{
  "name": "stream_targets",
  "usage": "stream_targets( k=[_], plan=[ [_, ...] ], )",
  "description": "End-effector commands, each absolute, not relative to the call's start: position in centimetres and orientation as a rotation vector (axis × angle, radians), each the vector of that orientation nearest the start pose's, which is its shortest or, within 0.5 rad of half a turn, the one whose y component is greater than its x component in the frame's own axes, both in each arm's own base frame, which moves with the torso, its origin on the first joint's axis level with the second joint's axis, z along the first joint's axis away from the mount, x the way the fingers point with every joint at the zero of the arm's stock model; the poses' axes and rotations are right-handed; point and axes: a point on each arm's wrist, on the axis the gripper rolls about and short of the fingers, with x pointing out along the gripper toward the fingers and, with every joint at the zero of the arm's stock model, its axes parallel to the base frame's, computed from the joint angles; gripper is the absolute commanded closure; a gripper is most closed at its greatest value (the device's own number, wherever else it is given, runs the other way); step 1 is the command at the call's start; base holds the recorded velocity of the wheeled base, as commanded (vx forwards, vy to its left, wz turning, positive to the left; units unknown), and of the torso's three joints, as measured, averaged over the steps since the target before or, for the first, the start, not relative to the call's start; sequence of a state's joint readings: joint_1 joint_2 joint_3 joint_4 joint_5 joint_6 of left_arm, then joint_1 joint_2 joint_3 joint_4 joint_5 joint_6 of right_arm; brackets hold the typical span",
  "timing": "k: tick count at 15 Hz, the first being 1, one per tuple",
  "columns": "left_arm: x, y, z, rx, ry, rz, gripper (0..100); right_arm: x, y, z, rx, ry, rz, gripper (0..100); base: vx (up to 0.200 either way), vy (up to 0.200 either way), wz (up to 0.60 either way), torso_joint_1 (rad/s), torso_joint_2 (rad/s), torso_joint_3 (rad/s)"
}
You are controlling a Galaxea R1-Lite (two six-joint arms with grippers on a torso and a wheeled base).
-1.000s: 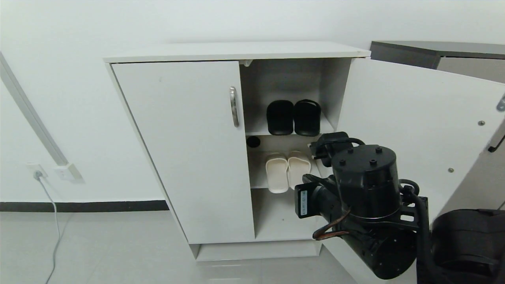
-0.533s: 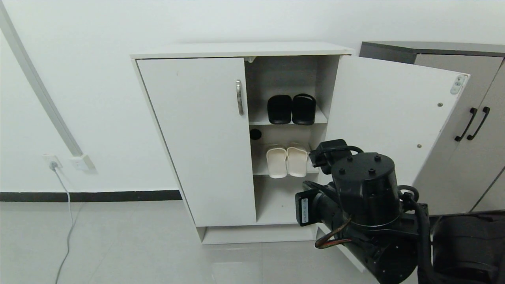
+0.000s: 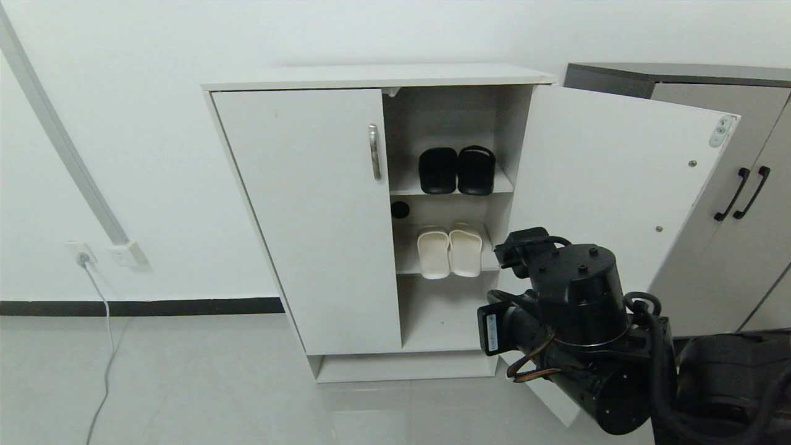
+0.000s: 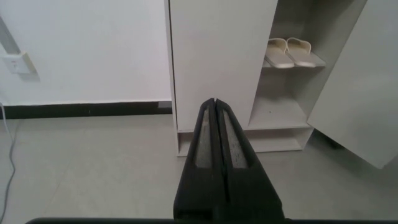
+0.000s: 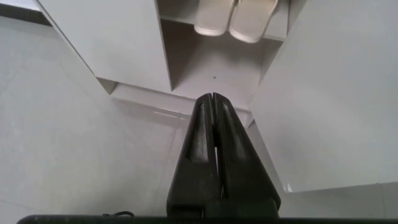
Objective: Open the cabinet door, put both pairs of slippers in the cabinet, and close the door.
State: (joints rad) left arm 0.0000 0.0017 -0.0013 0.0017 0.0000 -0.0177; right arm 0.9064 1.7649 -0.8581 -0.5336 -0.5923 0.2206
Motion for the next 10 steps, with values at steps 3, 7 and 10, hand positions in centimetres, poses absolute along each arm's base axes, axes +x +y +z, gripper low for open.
stream_targets(
  k=[3, 7, 10],
  plan=[
    [-2.28, 0.0, 7.58, -0.018, 0.002, 0.0, 100, 20.62, 24.3, 16.4, -0.045, 0.314, 0.277, 100, 0.0, 0.0, 0.0, 0.0, 0.0, 0.0],
    [-2.28, 0.0, 7.58, -0.018, 0.002, 0.0, 100, 20.63, 24.32, 16.36, -0.046, 0.315, 0.277, 100, 0.0, 0.0, 0.0, 0.0, 0.0, 0.0],
    [-2.28, 0.0, 7.58, -0.018, 0.002, 0.0, 100, 20.65, 24.33, 16.29, -0.048, 0.317, 0.276, 100, 0.0, 0.0, 0.0, 0.0, 0.0, 0.0]
  ],
)
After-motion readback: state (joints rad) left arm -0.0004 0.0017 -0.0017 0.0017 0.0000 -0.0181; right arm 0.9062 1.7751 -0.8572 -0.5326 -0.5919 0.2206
